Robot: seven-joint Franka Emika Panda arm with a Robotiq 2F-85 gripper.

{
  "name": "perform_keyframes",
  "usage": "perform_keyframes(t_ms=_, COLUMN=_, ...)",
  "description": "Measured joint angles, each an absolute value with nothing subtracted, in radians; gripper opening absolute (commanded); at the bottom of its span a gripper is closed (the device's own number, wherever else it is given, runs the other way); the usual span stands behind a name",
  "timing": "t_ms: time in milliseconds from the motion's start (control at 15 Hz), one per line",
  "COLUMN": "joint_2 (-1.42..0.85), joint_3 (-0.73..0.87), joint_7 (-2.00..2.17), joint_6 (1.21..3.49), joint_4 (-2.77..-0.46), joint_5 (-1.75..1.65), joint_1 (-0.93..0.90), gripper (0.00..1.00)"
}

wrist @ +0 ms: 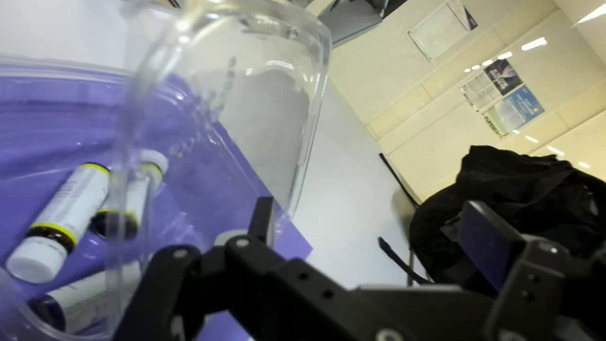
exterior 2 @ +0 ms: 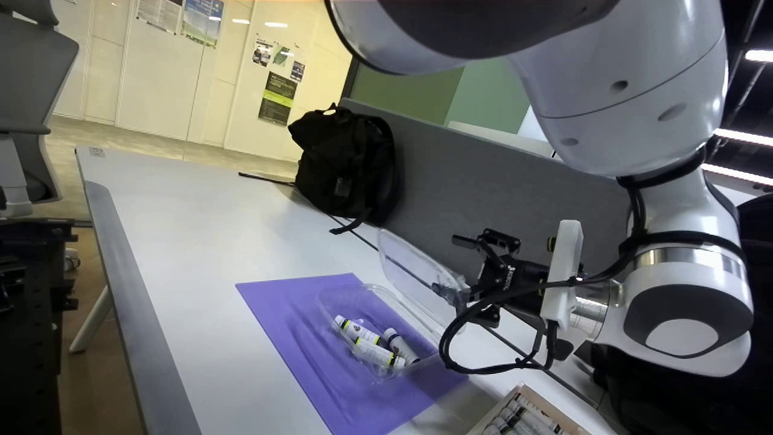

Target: Close the bowl by flipping its lid down to the left from the table

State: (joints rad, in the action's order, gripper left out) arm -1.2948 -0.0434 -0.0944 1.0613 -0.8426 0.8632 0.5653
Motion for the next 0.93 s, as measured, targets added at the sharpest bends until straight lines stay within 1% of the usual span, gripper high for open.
perform_keyframes(t_ms=600, joint_2=-1.291, joint_3=0.048, joint_7=-0.086, joint_6=1.02, joint_4=-0.87, joint_5=0.676, joint_1=0.489, gripper=1.0)
perform_keyframes(t_ms=933, joint_2=-1.207, joint_3=0.07, joint_7=-0.105, joint_6=1.055, joint_4=-0.866, joint_5=0.622, joint_1=0.449, gripper=1.0)
